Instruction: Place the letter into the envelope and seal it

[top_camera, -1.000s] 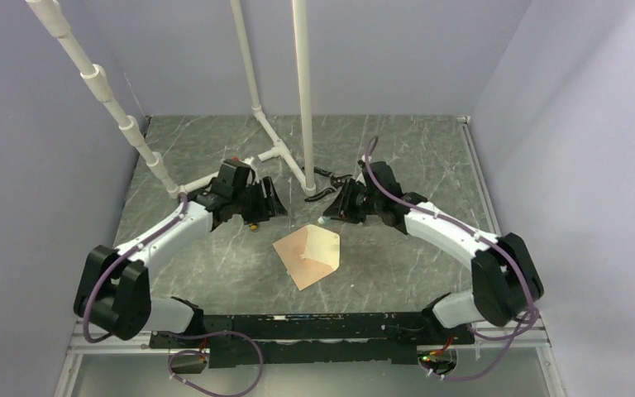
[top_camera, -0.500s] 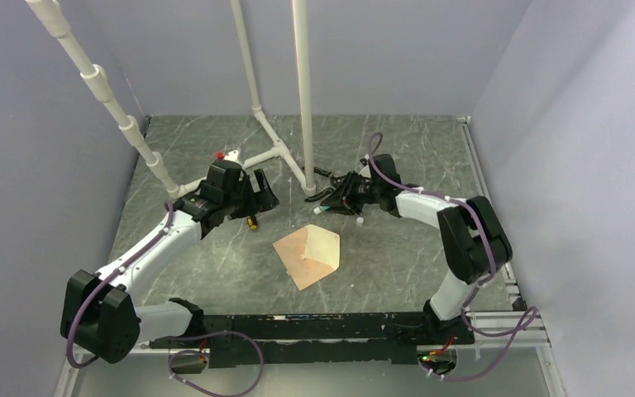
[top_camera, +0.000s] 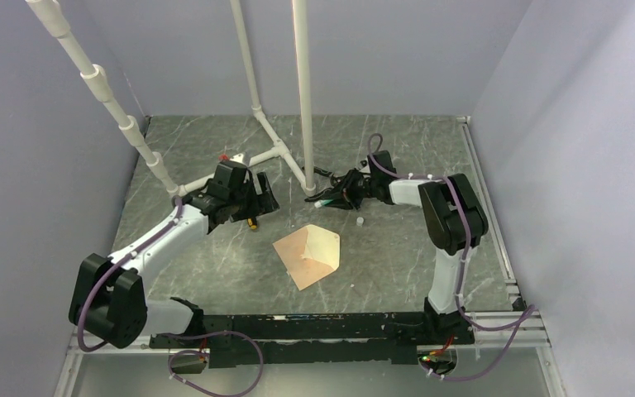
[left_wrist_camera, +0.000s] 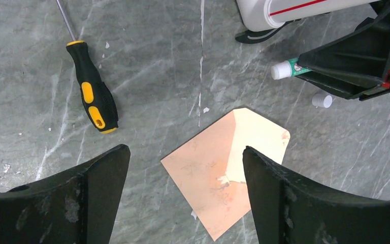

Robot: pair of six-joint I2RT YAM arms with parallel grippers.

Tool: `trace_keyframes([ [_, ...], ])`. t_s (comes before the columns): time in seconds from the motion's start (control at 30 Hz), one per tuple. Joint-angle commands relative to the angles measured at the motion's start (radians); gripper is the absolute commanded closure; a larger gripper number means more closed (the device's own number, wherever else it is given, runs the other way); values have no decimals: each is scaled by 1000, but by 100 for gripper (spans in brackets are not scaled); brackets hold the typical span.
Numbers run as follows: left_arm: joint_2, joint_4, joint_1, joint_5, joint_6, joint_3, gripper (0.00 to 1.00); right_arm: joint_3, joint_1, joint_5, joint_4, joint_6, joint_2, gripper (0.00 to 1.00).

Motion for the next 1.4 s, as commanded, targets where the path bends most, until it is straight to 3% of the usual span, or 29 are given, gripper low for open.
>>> trace_keyframes([
  [0.0, 12, 39, 7, 16, 18, 43, 14, 43, -23, -32, 28, 38, 51, 81],
  [0.17, 34, 36, 8, 40, 30, 63, 15, 54, -37, -34, 20, 49, 82, 72],
  [0.43, 47, 57, 9, 77, 34, 67, 17, 41, -49, 19, -40, 20, 22, 35],
  [0.6, 52, 74, 9, 123, 36, 64, 27, 10, -57, 63, -95, -55, -60, 30],
  [0.77, 61, 122, 9, 257, 72, 52, 48, -23, -57, 116, -156, -157, -189, 45],
  [0.93, 90, 172, -12, 415, 115, 28, 64, -65, -36, 256, -282, -288, -315, 75],
  [1.17, 164, 100, -96, 335, 122, -3, 69, -193, 70, 412, -358, -359, -440, 78],
  [1.37, 256, -4, -110, 213, 111, 14, 90, -253, 158, 531, -356, -314, -464, 92],
])
